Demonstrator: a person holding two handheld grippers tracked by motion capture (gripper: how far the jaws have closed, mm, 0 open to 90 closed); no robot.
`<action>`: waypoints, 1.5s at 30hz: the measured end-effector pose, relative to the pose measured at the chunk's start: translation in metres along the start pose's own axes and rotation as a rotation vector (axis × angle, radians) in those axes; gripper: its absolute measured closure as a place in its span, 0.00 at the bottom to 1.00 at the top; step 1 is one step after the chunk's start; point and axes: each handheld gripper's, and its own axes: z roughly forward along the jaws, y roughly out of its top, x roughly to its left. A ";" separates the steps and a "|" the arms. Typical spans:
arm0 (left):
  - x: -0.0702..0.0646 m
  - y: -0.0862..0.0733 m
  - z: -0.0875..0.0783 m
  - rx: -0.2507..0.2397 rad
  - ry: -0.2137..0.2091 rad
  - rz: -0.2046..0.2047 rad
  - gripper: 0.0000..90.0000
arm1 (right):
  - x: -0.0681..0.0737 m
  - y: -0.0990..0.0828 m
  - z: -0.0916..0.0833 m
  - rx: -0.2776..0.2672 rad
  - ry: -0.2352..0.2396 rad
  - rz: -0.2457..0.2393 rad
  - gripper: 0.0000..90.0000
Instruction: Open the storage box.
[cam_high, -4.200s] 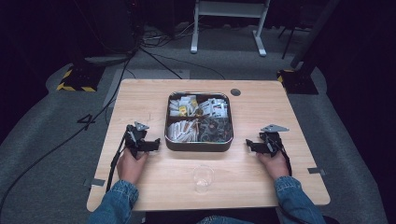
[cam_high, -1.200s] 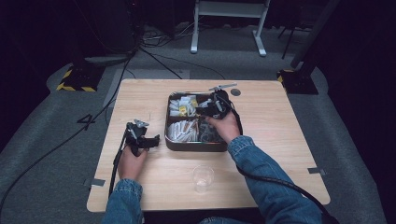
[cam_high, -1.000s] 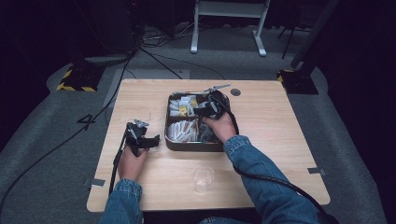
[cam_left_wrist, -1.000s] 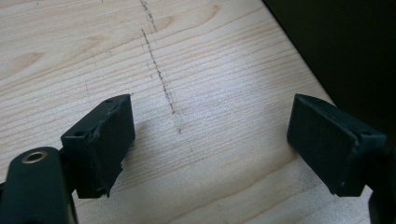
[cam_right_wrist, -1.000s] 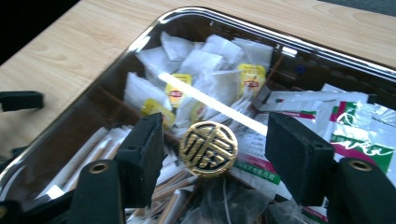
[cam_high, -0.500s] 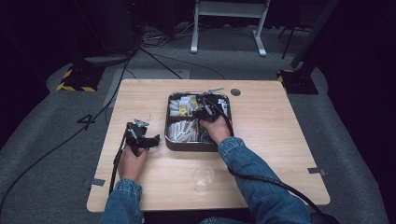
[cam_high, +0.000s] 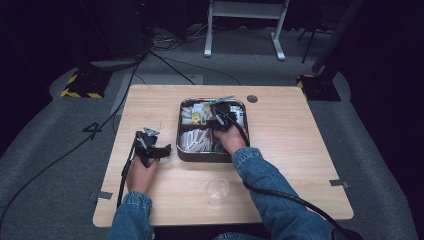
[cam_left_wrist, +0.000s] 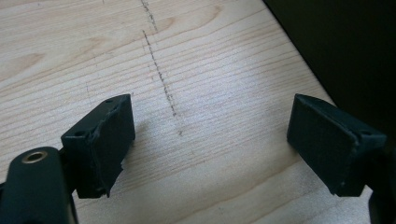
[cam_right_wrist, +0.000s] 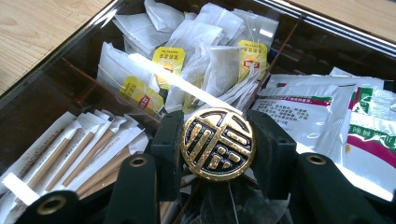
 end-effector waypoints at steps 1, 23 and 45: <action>0.000 0.000 0.000 0.000 0.000 0.000 0.17 | 0.000 -0.001 0.000 -0.010 -0.002 -0.005 0.64; 0.000 0.000 0.000 0.001 0.001 0.003 0.17 | -0.005 0.001 -0.009 -0.054 0.033 0.034 0.65; 0.002 0.004 0.004 0.002 -0.006 0.014 0.17 | -0.039 0.010 -0.066 -0.128 0.001 0.043 0.65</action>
